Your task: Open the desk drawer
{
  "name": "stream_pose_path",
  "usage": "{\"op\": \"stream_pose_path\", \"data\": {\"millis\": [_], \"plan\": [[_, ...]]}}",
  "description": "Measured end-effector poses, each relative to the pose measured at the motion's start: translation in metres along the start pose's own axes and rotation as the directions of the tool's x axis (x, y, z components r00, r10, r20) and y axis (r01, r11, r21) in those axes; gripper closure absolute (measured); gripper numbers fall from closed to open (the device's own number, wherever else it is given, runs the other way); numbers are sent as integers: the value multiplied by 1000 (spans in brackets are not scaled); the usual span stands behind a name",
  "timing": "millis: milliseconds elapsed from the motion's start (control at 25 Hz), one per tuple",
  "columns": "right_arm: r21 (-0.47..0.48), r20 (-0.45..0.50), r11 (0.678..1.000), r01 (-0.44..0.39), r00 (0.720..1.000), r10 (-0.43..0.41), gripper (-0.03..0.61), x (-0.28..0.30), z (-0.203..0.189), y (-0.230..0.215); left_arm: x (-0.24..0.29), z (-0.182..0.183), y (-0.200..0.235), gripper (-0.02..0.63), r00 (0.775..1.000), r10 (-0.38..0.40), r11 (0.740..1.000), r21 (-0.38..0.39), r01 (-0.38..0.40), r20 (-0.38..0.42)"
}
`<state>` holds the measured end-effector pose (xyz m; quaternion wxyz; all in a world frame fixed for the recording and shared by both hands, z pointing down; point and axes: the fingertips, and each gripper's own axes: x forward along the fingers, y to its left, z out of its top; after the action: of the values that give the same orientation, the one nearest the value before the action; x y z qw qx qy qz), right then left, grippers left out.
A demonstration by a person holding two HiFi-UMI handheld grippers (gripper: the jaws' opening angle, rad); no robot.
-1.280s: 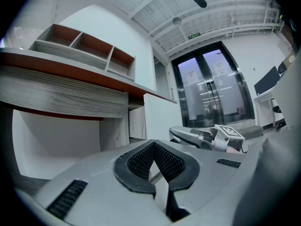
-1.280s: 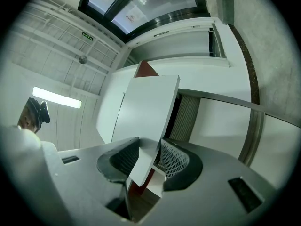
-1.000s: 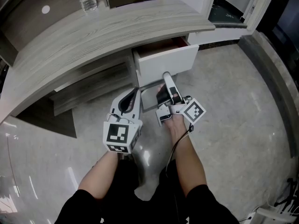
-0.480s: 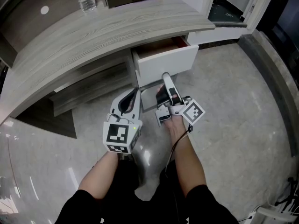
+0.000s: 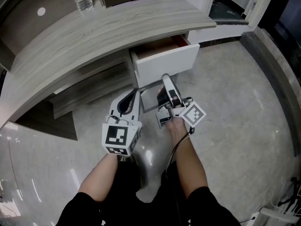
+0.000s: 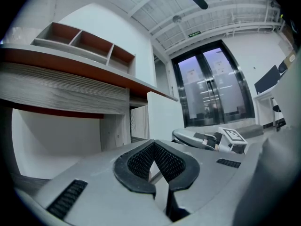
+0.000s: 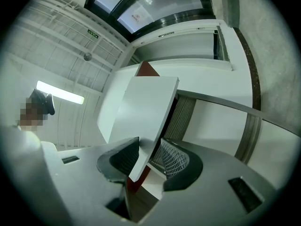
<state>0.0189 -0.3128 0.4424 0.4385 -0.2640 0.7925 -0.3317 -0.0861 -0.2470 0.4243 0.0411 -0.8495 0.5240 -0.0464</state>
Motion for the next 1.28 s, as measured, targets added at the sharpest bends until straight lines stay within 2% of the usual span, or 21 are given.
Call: {"op": "stream_pose_path", "data": {"millis": [200, 320, 400, 480, 560, 680, 760, 800, 840, 920, 1000, 1080, 1160, 1280], "plan": [[-48, -30, 996, 71, 997, -72, 447, -14, -9, -17, 1, 1, -2, 609, 1000, -5, 1000, 14, 5, 1], [-159, -71, 977, 139, 986, -152, 569, -26, -18, -29, -3, 5, 0, 609, 1000, 0, 999, 45, 0, 3], [-231, -115, 962, 146, 978, -176, 572, -32, -24, -30, -8, 11, 5, 609, 1000, -3, 999, 41, 2, 11], [-284, -154, 949, 138, 970, -187, 572, -36, -26, -27, -11, 21, 8, 609, 999, -34, 999, 7, 34, 26], [-326, -182, 937, 124, 965, -191, 572, -37, -27, -23, -12, 33, 7, 609, 996, -86, 996, 5, 86, 27], [-395, -221, 912, 114, 951, -214, 572, -38, -34, -18, -11, 53, 5, 609, 985, -170, 985, 32, 170, -2], [-461, -252, 881, 106, 936, -245, 572, -37, -41, -15, -8, 68, 6, 605, 977, -212, 974, 72, 214, -35], [-497, -266, 862, 100, 928, -261, 572, -37, -44, -14, -6, 75, 6, 544, 971, -230, 966, 107, 235, -61], [-534, -279, 841, 92, 919, -278, 572, -37, -47, -12, -4, 81, 6, 486, 965, -246, 955, 149, 258, -94], [-604, -304, 794, 71, 900, -312, 572, -38, -53, -11, 1, 89, 4, 467, 950, -260, 921, 251, 298, -174], [-659, -329, 751, 45, 881, -341, 572, -39, -58, -11, 8, 94, 2, 457, 931, -243, 866, 372, 334, -271], [-694, -349, 720, 18, 866, -358, 572, -40, -61, -9, 18, 98, -1, 456, 906, -213, 799, 469, 378, -366], [-721, -363, 693, -5, 855, -371, 572, -41, -63, -6, 28, 100, -3, 453, 880, -184, 743, 523, 416, -438], [-759, -375, 651, -35, 840, -392, 572, -39, -67, -2, 40, 92, -4, 454, 840, -149, 696, 548, 464, -522]]}}
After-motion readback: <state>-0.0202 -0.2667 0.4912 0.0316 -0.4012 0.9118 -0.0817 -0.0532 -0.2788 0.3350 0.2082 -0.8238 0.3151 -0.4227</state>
